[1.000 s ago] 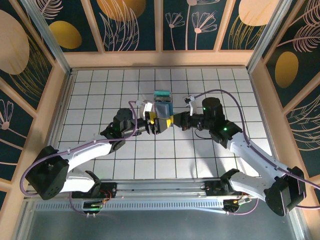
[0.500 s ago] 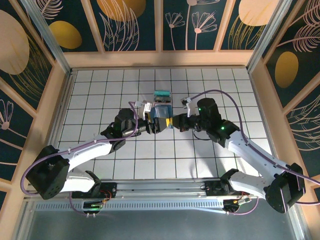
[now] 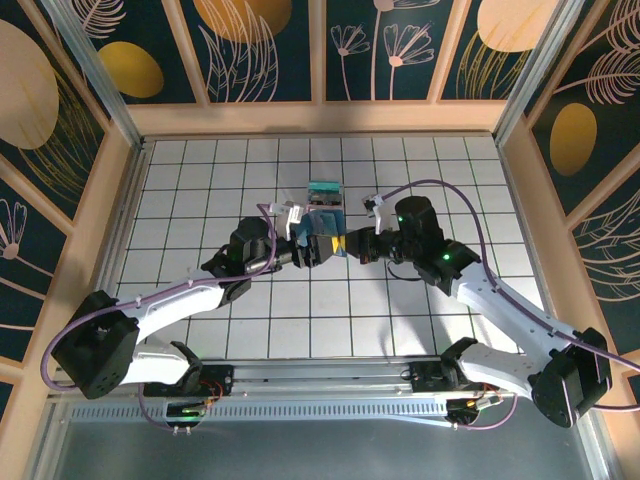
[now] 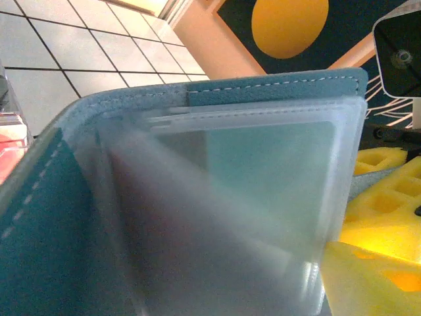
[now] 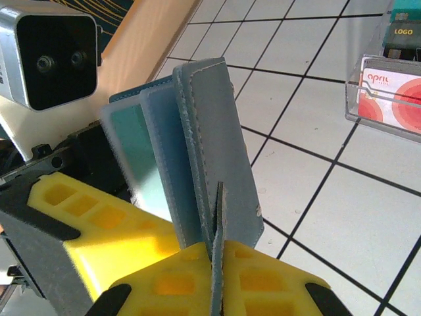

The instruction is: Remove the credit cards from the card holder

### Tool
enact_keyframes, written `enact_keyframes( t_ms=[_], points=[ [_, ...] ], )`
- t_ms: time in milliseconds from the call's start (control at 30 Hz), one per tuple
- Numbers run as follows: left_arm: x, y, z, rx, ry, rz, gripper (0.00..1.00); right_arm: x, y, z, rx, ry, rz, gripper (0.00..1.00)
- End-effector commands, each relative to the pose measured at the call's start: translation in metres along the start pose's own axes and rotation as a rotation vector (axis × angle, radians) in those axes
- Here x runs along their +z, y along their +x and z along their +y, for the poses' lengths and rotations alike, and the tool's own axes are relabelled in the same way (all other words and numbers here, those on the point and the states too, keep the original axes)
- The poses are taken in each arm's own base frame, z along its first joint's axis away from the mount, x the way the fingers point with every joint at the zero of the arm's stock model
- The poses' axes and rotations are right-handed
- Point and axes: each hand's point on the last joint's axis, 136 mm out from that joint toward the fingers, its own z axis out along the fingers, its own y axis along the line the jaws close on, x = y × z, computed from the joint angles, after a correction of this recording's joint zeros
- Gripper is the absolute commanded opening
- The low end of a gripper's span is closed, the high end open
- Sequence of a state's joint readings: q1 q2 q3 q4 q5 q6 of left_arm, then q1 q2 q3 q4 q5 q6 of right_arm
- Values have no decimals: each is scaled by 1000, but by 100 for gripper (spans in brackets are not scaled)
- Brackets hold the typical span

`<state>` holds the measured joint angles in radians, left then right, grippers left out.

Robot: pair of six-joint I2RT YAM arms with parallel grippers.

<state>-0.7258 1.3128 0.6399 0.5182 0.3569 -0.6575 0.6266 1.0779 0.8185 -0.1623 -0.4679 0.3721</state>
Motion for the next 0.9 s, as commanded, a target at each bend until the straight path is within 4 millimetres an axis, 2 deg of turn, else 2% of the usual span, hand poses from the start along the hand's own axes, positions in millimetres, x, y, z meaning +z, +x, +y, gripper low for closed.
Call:
enact_keyframes(
  t_ms=[0,67,167,333,533,733,867],
  points=[
    [-4,-12,-11,18,18,-31,77,-8,-21,18,-55,-37,-66,0],
    [-4,-13,-11,17,17,-33,71,-7,-22,18,-56,-39,-68,0],
    [-5,-13,-11,17,13,-35,69,-6,-22,18,-56,-43,-68,0],
    [-6,-13,-11,17,10,-35,71,-4,-21,16,-54,-42,-68,0],
    [-7,-14,-17,21,40,-36,85,-3,-19,13,-50,-36,-66,0],
    [-6,-13,-15,18,36,-35,85,-3,-20,16,-51,-51,-69,0],
    [-5,-13,-14,13,35,-33,78,-3,-19,17,-48,-61,-68,0]
  ],
)
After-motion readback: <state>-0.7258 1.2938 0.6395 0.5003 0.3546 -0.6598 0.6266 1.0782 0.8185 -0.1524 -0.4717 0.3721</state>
